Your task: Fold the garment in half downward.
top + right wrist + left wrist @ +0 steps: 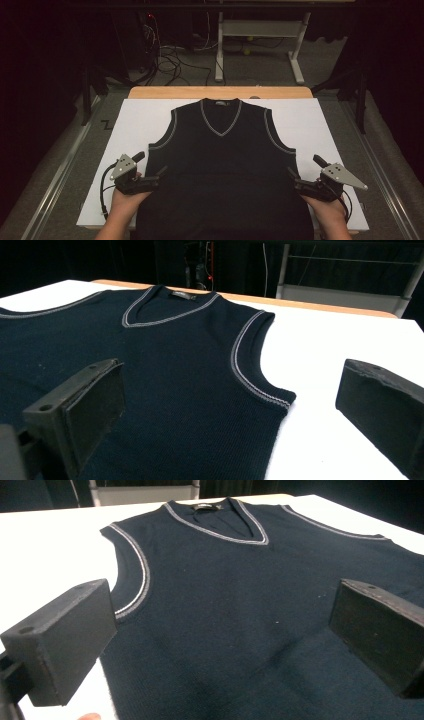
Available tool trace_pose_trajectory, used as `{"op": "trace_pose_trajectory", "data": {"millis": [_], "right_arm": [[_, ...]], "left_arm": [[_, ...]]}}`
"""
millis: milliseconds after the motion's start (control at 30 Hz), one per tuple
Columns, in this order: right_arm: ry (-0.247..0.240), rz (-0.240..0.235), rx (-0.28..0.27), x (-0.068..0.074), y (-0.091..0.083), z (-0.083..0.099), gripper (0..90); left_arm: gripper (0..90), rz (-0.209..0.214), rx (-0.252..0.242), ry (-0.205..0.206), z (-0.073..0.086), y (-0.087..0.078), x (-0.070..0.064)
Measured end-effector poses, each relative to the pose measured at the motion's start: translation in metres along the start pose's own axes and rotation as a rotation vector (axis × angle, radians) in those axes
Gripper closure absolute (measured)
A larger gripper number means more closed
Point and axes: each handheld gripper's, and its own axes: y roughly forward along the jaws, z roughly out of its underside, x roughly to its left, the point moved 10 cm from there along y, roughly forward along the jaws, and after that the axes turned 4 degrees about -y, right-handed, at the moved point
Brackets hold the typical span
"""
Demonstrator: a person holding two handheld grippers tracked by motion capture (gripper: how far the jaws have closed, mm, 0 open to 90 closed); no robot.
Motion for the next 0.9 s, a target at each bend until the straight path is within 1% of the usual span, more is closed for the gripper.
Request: {"op": "trace_pose_trajectory", "data": {"millis": [67,133,200,233,300,367,433,500,567,667,733,800,867,900], "right_arm": [[0.003,0.000,0.006,0.000,0.000,0.001,0.0],[0.006,0.004,0.008,-0.001,0.000,0.002,0.0],[-0.001,0.000,0.008,-0.001,-0.001,0.002,0.0],[-0.006,0.002,0.011,-0.002,-0.001,0.002,0.0],[-0.014,0.005,0.012,-0.003,-0.002,0.002,0.0],[-0.011,0.010,0.009,-0.004,-0.003,0.001,0.0],[-0.002,0.016,0.007,-0.005,-0.004,0.000,0.0],[0.002,0.011,0.010,-0.004,-0.004,0.001,0.0],[0.004,0.001,0.007,-0.002,-0.004,0.001,0.0],[0.008,0.001,0.007,-0.001,-0.002,0.001,0.0],[0.006,0.004,0.010,-0.002,-0.001,0.001,0.0],[0.009,0.002,0.012,-0.002,-0.001,0.001,0.0],[0.006,-0.001,0.026,-0.001,0.001,0.002,0.0],[0.006,-0.001,0.026,-0.001,0.001,0.002,0.0]], "left_arm": [[0.0,-0.005,-0.008,0.003,0.000,0.000,0.000],[0.0,-0.001,-0.008,-0.003,0.002,0.001,-0.001],[0.0,-0.001,-0.016,-0.009,0.003,0.003,-0.001],[0.0,0.009,-0.023,-0.008,0.003,0.003,-0.002],[0.0,0.016,-0.023,0.003,0.003,0.003,-0.004],[0.0,0.008,-0.027,0.020,0.002,0.002,-0.005],[0.0,0.004,-0.047,0.008,0.000,-0.001,-0.005],[0.0,0.011,-0.056,-0.011,0.000,-0.001,-0.003],[0.0,0.009,-0.041,-0.018,0.001,-0.001,-0.001],[0.0,0.003,-0.046,-0.048,0.000,-0.002,0.003],[0.0,0.000,-0.040,-0.057,-0.001,-0.004,0.005],[0.0,-0.014,-0.024,-0.057,-0.002,-0.004,0.007],[0.0,-0.025,-0.025,-0.062,-0.004,-0.004,0.010],[0.0,-0.034,-0.015,-0.058,-0.003,-0.004,0.011]]}}
